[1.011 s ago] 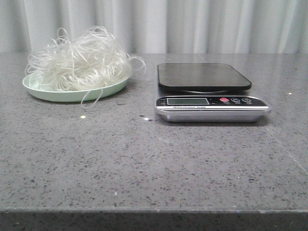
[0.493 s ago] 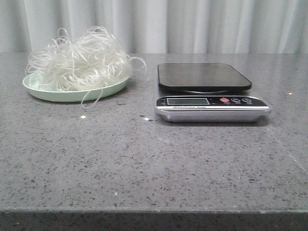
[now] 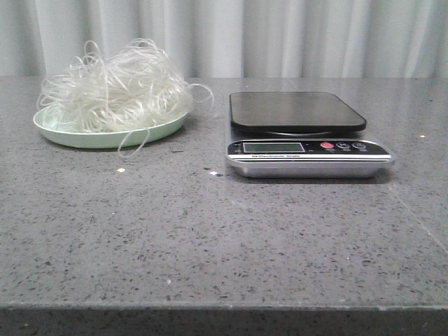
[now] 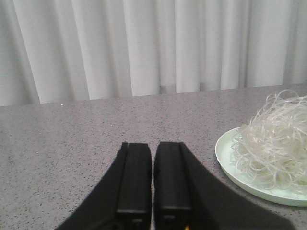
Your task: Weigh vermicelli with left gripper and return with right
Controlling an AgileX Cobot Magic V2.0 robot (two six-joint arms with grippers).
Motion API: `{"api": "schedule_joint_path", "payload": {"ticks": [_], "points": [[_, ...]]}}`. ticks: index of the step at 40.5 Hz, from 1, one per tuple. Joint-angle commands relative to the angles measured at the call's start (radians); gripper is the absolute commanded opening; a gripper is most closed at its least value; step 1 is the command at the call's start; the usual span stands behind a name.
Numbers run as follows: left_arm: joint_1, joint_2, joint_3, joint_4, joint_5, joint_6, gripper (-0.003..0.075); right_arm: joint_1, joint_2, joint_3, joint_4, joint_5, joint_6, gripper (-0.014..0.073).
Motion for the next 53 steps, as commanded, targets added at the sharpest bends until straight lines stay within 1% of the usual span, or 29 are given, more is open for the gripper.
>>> {"api": "schedule_joint_path", "payload": {"ticks": [1,11,13,16,17,19,23,26,34,39,44,53], "points": [[-0.008,0.004,-0.027,-0.010,-0.071,-0.009,0.0137,-0.008,0.006,-0.026,0.000,-0.080,-0.001,0.0150],[-0.008,0.004,-0.012,-0.001,-0.056,-0.009,0.0137,-0.008,0.006,-0.026,0.000,-0.080,-0.001,0.0150],[-0.008,0.004,-0.001,0.044,-0.052,-0.009,0.0137,-0.008,0.006,-0.026,0.000,-0.079,-0.001,0.0151],[-0.009,0.004,0.012,0.164,-0.030,-0.022,0.0137,-0.008,0.006,-0.026,0.000,-0.079,-0.001,0.0151],[-0.011,0.004,0.014,0.204,-0.027,-0.041,0.0137,-0.008,0.006,-0.026,0.000,-0.079,-0.001,0.0151],[-0.011,0.004,0.015,0.264,-0.020,-0.121,0.0137,-0.008,0.006,-0.026,0.000,-0.079,-0.001,0.0151],[-0.013,0.004,0.015,0.399,-0.012,-0.338,0.0137,-0.008,0.006,-0.026,0.000,-0.079,-0.001,0.0151],[-0.026,-0.019,0.015,0.471,-0.012,-0.461,0.0137,-0.008,0.006,-0.026,0.000,-0.079,-0.001,0.0151],[-0.030,-0.140,0.034,0.476,0.071,-0.475,0.0137,-0.008,0.006,-0.026,0.000,-0.079,-0.001,0.0151],[-0.023,-0.229,0.092,0.458,0.071,-0.475,0.0137,-0.008,0.006,-0.026,0.000,-0.079,-0.001,0.0151],[-0.020,-0.314,0.182,0.456,0.063,-0.475,0.0137,-0.008,0.006,-0.026,0.000,-0.079,-0.001,0.0151],[-0.020,-0.405,0.313,0.414,0.029,-0.475,0.0137,-0.008,0.006,-0.026,0.000,-0.079,-0.001,0.0151]]}}
